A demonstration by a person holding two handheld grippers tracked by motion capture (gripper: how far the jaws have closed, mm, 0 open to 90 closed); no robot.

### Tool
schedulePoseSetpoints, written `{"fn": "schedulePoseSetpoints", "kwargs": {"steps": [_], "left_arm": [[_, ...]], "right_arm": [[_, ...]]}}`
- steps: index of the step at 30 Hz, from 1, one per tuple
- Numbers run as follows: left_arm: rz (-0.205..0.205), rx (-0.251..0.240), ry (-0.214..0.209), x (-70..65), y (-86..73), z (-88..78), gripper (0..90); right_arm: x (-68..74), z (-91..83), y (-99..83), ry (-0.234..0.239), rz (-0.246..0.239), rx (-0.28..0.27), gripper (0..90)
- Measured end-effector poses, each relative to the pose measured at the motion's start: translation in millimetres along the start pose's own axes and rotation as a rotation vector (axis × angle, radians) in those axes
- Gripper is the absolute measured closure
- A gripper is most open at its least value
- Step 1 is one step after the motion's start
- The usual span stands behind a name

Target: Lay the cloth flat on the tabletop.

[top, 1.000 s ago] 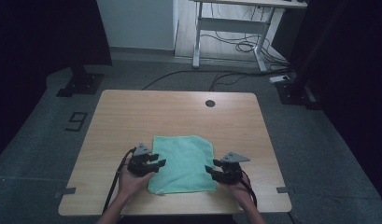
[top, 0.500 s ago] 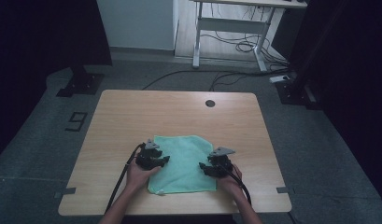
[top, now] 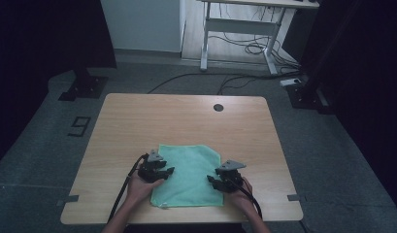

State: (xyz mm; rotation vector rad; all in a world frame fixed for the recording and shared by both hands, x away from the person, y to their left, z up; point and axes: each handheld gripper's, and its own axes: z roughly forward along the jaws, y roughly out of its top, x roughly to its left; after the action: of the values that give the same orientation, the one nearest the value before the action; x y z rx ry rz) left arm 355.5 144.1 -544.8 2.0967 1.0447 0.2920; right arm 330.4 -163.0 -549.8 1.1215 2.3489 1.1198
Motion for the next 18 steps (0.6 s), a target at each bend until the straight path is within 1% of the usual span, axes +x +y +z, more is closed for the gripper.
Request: {"fn": "schedulePoseSetpoints", "kwargs": {"steps": [2,4,6,8,9,10,11,14,16,18], "left_arm": [[0.004,-0.003,0.001,-0.4,-0.8,-0.3,51.7],[0.002,-0.003,0.002,-0.3,-0.7,-0.3,51.7],[0.0,-0.007,0.006,-1.0,-1.3,-0.1,51.5],[0.002,-0.012,0.011,-1.9,-2.2,0.0,51.4],[0.007,-0.01,0.013,-2.3,-2.1,0.0,51.0],[0.009,-0.009,0.014,-2.5,-2.0,0.0,51.0],[0.008,-0.009,0.014,-2.5,-2.1,0.0,50.9],[0.01,-0.009,0.012,-2.2,-2.1,0.0,50.9],[0.01,-0.01,0.006,-1.3,-2.1,-0.1,50.9],[0.007,-0.01,0.003,-1.0,-2.2,-0.3,50.9]], "right_arm": [[1.6,-1.9,-0.6,0.007,-0.011,0.01,52.0],[-0.6,-2.1,0.9,0.022,-0.002,0.016,50.9],[-4.7,-2.4,4.0,0.004,0.004,-0.001,50.7],[-13.8,-4.2,11.2,-0.02,0.034,-0.043,50.7],[-22.2,-4.6,19.1,-0.049,0.049,-0.058,50.7],[-22.2,-4.6,19.1,-0.049,0.049,-0.058,50.7],[-25.1,-4.1,21.9,-0.062,0.05,-0.06,50.7],[-38.7,1.5,32.5,-0.089,0.066,-0.061,50.6],[-46.5,8.2,38.9,-0.087,0.08,-0.053,50.3],[-50.1,13.6,42.5,-0.09,0.085,-0.044,50.1]]}}
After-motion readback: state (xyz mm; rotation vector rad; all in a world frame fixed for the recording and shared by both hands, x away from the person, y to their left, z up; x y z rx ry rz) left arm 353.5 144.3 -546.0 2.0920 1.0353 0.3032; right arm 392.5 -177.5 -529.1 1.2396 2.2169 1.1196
